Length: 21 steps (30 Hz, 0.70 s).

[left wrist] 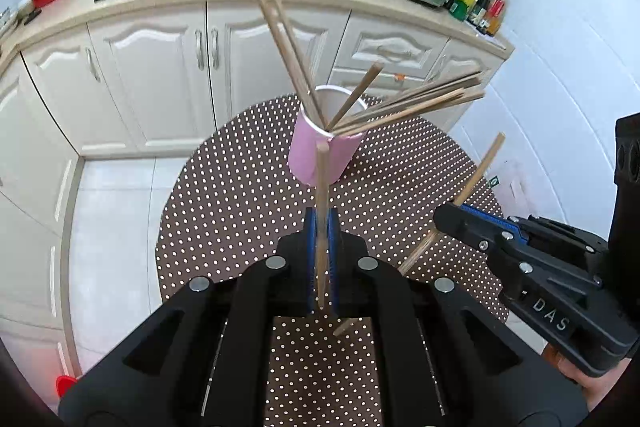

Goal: Organize utensils
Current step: 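Lift both held sticks upright and carry them over the pink cup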

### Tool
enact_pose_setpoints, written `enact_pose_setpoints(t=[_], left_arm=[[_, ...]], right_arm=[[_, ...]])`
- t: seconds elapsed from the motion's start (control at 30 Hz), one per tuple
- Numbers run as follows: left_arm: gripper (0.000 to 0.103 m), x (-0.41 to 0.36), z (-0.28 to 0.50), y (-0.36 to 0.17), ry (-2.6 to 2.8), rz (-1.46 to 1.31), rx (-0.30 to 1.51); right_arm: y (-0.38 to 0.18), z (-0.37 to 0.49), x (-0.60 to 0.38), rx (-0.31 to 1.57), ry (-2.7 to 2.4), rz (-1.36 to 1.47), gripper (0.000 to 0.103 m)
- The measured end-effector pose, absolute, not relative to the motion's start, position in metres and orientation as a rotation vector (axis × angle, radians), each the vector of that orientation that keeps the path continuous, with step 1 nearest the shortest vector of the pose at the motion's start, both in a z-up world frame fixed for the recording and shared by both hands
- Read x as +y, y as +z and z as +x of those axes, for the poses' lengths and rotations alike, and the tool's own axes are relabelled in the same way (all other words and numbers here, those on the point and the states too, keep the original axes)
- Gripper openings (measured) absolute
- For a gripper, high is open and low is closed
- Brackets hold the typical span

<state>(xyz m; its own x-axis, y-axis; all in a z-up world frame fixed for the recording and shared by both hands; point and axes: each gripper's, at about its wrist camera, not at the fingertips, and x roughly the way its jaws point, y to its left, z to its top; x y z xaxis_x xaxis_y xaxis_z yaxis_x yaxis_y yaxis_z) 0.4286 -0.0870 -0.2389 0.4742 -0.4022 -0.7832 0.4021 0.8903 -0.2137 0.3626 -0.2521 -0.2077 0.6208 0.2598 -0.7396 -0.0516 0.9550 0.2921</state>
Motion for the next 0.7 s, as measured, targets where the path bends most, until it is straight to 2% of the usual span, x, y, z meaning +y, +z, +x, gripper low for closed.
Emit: enact_pose_setpoints(t=[0.7], left_arm=[[0.006, -0.09, 0.402, -0.161, -0.526, 0.012, 0.74]], right_arm=[[-0.137, 0.338, -0.257, 0.686, 0.146, 0.199, 0.005]])
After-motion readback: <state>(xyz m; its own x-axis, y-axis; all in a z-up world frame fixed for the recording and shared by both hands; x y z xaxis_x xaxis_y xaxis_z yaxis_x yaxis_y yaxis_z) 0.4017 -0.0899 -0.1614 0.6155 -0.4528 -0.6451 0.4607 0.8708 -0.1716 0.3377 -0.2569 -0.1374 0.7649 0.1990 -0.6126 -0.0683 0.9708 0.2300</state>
